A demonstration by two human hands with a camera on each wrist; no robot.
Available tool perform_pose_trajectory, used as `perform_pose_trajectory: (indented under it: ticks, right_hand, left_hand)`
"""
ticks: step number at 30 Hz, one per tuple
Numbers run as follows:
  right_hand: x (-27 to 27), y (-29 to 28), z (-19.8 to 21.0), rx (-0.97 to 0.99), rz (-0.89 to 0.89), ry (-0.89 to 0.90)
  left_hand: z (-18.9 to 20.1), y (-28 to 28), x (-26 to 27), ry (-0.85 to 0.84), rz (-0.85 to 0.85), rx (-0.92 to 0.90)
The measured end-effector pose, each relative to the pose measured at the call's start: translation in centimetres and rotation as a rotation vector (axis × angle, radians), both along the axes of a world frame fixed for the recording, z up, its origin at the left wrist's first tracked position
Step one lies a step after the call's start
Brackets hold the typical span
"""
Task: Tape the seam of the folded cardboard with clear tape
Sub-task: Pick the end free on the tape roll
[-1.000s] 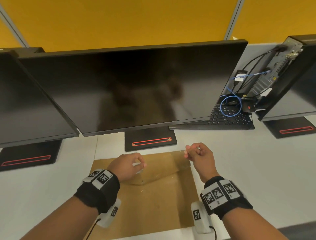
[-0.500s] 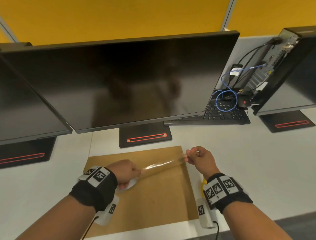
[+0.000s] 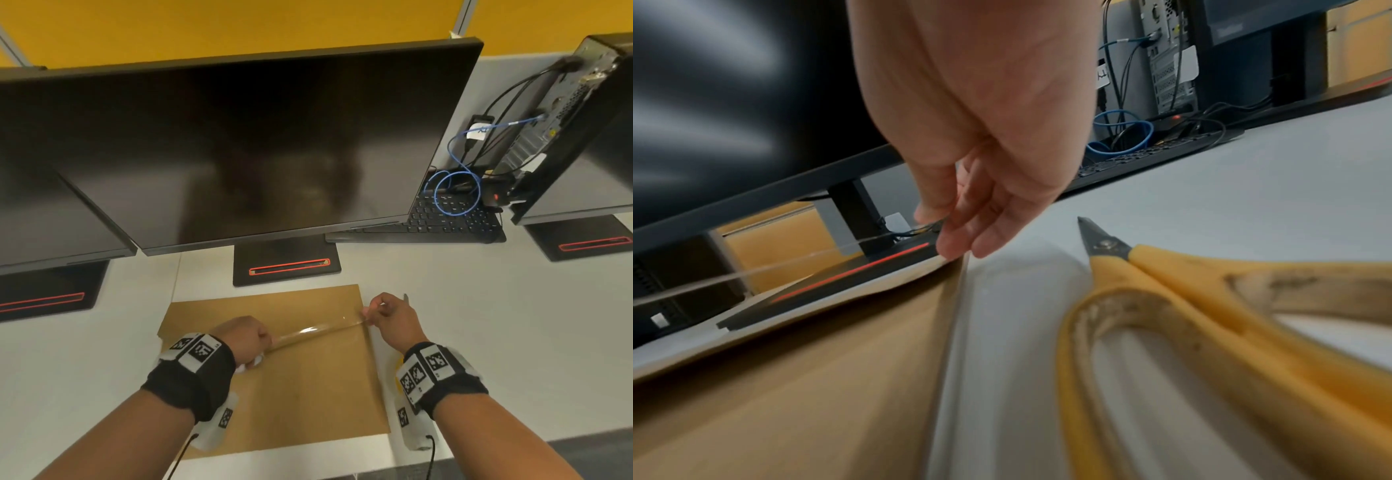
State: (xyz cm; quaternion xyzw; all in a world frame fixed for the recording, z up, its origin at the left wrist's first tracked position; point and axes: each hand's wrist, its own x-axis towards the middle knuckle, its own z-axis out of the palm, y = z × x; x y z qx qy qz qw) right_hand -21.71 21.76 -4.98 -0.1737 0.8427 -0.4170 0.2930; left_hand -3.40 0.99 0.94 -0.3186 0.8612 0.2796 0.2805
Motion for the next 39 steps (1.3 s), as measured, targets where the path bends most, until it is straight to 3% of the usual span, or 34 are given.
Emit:
perform_pose_trajectory:
  ticks: [13, 21, 39]
  right_hand:
    - [-0.3, 0.1, -2.8, -0.031, 0.042, 0.085]
    - [0.3, 0.2, -2.6, -0.046, 0.010, 0.127]
    - [0.8, -0.5, -2.2, 0.135, 0.031, 0.255]
  left_hand:
    - [-3.2, 0.9, -2.0, -0.147, 0.006, -0.216]
    - [-3.3, 1.9, -3.1, -0.219, -0.021, -0.346]
    - [-0.5, 4.1, -4.6, -0.254, -0.068, -0.350]
